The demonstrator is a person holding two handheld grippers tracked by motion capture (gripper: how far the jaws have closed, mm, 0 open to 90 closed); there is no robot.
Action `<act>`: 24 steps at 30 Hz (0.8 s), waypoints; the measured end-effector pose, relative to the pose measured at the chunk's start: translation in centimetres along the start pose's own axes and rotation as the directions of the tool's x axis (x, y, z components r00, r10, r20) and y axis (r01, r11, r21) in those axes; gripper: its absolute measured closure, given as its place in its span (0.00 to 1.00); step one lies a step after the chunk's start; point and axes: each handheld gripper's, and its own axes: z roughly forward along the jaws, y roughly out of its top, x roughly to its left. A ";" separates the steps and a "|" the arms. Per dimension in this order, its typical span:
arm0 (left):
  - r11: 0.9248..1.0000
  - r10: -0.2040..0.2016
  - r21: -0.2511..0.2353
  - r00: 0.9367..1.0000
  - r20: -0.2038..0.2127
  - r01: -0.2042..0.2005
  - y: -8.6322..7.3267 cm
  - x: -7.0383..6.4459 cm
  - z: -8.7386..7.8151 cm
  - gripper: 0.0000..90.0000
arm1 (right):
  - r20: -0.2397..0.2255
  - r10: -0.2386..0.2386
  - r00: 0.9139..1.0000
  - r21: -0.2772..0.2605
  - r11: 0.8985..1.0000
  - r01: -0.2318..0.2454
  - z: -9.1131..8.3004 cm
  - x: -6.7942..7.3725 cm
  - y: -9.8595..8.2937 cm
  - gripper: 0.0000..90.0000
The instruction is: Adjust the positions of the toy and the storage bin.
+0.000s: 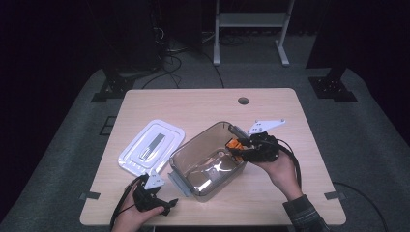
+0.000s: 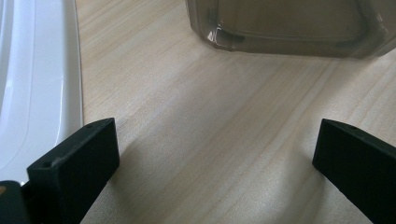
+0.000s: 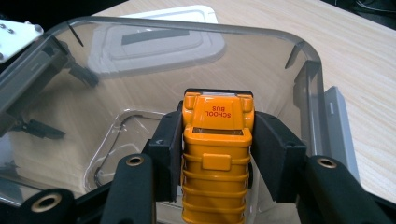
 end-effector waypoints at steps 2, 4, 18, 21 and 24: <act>1.000 0.000 0.002 1.000 0.000 0.000 0.0 0.0 0.0 0.00 | -0.001 -0.001 1.000 0.006 1.000 0.001 0.2 0.0 -0.1 0.60; 1.000 0.000 0.001 1.000 0.000 0.000 0.0 0.0 0.0 0.00 | -0.001 -0.002 1.000 0.013 1.000 0.002 0.3 0.0 -0.2 0.59; 1.000 0.001 -0.002 1.000 -0.001 -0.001 0.0 0.0 0.0 0.00 | 0.004 -0.007 1.000 0.036 0.999 0.007 0.8 -0.1 -0.6 0.59; 1.000 0.001 -0.002 1.000 -0.001 -0.001 0.0 0.0 0.0 0.00 | 0.005 -0.006 1.000 0.035 0.999 0.006 0.8 -0.1 -0.6 0.59; 1.000 0.001 -0.002 1.000 -0.001 -0.001 0.0 0.0 0.0 0.00 | 0.001 -0.007 1.000 0.038 0.999 0.007 0.8 -0.1 -0.6 0.61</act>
